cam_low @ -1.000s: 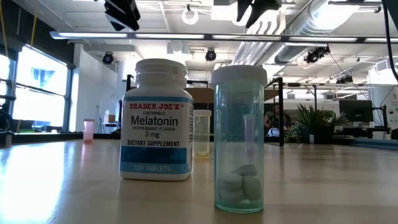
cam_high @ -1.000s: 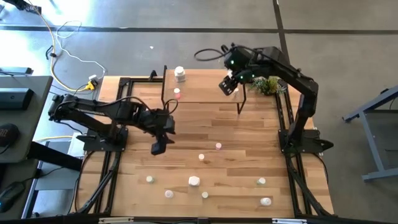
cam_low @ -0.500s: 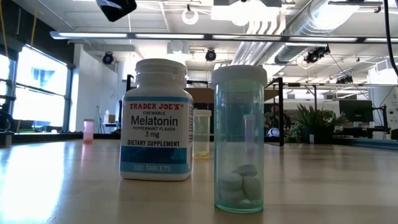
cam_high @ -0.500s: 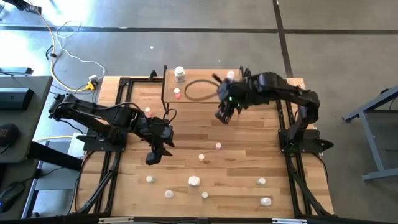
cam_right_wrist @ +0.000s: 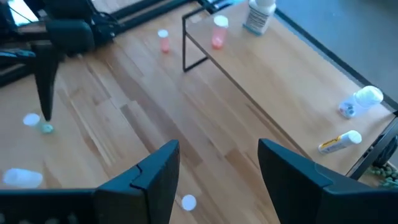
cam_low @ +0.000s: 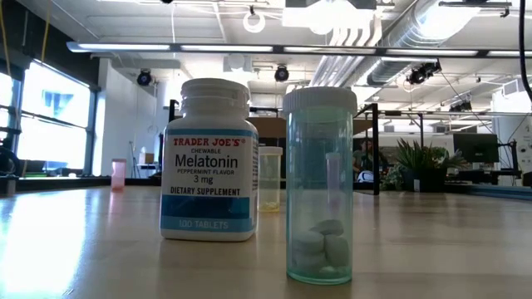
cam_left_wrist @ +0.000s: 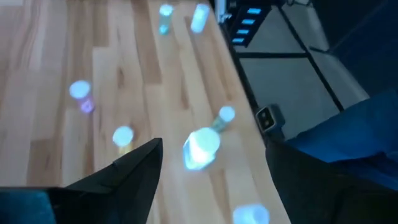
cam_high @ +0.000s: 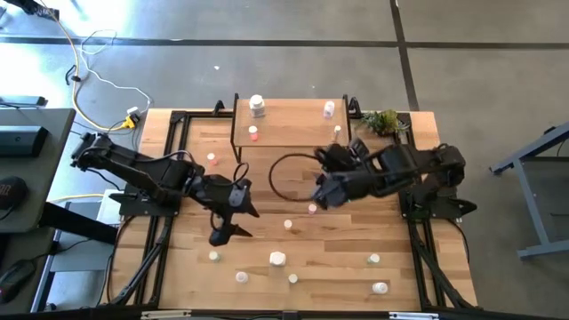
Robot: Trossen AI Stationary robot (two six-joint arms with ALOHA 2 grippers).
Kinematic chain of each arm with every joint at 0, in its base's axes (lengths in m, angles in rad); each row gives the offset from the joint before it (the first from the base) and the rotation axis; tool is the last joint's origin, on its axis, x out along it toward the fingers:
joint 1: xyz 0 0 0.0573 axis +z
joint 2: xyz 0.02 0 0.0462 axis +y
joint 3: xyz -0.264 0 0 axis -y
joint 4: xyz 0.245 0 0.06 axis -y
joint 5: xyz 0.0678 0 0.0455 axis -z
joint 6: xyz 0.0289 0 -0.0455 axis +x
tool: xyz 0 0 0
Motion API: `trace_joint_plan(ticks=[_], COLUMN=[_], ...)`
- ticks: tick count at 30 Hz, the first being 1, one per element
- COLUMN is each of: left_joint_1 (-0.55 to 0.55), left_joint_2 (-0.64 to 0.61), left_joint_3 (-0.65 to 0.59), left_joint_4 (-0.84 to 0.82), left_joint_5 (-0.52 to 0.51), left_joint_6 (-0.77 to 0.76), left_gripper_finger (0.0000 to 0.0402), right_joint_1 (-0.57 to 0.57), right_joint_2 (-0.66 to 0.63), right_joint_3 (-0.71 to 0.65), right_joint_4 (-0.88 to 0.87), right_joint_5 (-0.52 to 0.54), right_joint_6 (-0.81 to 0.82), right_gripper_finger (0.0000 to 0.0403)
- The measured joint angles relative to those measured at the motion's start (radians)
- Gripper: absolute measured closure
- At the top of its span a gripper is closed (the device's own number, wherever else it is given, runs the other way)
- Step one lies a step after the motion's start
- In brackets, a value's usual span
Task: Pick and place medicine bottles onto shelf by color
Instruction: Put the white pill bottle on the shelf
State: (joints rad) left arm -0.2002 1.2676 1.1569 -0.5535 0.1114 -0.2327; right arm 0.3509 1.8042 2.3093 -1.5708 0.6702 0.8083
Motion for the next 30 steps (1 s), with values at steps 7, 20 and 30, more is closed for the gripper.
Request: trace_joint_plan(ticks=[7, 20, 30], left_joint_1=[-0.056, -0.140, -0.157], left_joint_2=[0.029, 0.187, 0.317], left_joint_3=[-0.001, 0.001, 0.000], left_joint_4=[0.060, 0.170, 0.231], left_joint_5=[-0.081, -0.079, -0.081], left_joint_6=[0.000, 0.003, -0.018], left_gripper_finger=[0.0124, 0.0124, 0.0124], right_joint_1=[0.075, 0.114, 0.108], right_joint_2=[0.002, 0.038, 0.040], right_joint_3=[0.000, -0.001, -0.001], right_joint_4=[0.000, 0.000, 0.000], right_joint_5=[0.088, 0.110, 0.112], right_joint_6=[0.040, -0.046, -0.102], right_gripper_finger=[0.0194, 0.0194, 0.0194])
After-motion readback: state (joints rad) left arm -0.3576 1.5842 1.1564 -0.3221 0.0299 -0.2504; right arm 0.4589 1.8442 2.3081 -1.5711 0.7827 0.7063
